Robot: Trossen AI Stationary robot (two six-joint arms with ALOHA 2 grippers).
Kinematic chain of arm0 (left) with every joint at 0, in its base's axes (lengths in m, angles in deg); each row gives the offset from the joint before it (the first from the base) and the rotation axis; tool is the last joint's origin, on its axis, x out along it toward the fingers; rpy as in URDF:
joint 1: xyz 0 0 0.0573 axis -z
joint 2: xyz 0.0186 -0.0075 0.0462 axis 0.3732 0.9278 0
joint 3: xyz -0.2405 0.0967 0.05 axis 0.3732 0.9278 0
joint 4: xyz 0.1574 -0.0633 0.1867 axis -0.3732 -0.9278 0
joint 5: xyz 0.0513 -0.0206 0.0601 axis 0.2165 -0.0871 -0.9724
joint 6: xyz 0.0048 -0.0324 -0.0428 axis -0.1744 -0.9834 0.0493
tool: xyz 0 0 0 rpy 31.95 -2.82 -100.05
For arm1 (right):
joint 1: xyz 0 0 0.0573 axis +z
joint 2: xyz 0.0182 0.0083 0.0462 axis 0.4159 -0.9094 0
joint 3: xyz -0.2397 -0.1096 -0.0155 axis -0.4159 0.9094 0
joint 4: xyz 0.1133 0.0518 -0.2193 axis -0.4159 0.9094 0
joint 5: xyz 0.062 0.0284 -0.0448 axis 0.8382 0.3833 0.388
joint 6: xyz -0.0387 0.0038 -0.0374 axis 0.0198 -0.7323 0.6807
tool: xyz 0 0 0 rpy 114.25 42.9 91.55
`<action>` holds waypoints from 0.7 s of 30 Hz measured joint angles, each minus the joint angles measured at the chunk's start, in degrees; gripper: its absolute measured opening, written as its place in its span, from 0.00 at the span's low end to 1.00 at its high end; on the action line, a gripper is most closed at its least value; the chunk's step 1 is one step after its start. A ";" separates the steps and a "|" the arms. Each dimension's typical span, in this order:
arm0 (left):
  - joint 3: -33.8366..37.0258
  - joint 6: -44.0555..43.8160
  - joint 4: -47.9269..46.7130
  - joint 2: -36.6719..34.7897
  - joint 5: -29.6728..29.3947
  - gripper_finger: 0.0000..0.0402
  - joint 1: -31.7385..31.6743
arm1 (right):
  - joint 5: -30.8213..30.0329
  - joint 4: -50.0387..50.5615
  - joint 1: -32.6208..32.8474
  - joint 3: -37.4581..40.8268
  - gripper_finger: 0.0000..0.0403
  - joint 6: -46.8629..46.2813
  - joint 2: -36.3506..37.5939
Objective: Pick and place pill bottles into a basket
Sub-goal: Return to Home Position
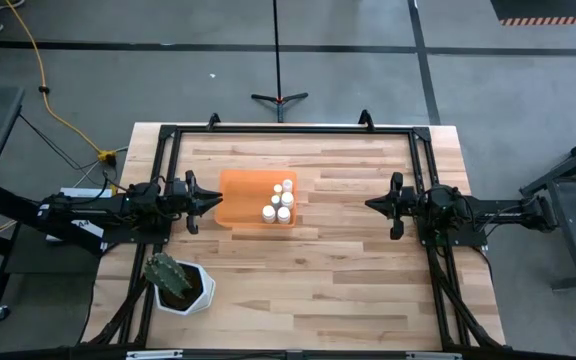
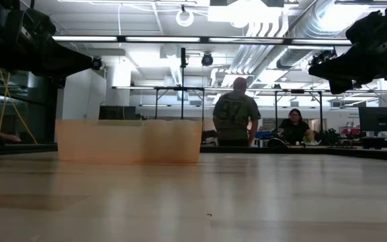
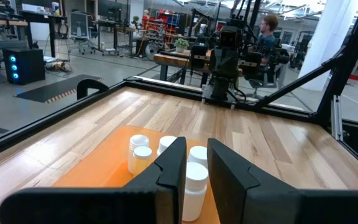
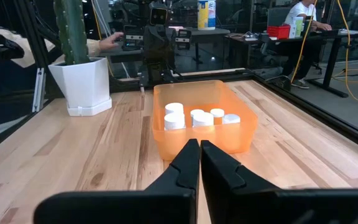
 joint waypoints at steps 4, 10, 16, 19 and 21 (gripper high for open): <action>-0.01 0.01 -0.01 -0.01 -0.01 0.25 0.00 | 0.00 0.02 0.01 -0.02 0.02 -0.01 -0.01; 0.00 0.01 0.00 0.01 -0.01 0.25 -0.01 | 0.00 0.00 0.01 -0.02 0.02 0.00 -0.02; -0.01 0.01 0.00 0.00 -0.01 0.25 0.00 | 0.00 0.00 0.00 -0.02 0.02 0.00 -0.01; -0.01 0.00 -0.02 -0.01 -0.01 0.25 -0.01 | 0.00 0.01 -0.01 0.00 0.01 -0.01 -0.02; -0.02 -0.01 -0.02 -0.01 -0.01 0.25 0.01 | 0.00 0.01 0.00 0.00 0.01 -0.01 -0.02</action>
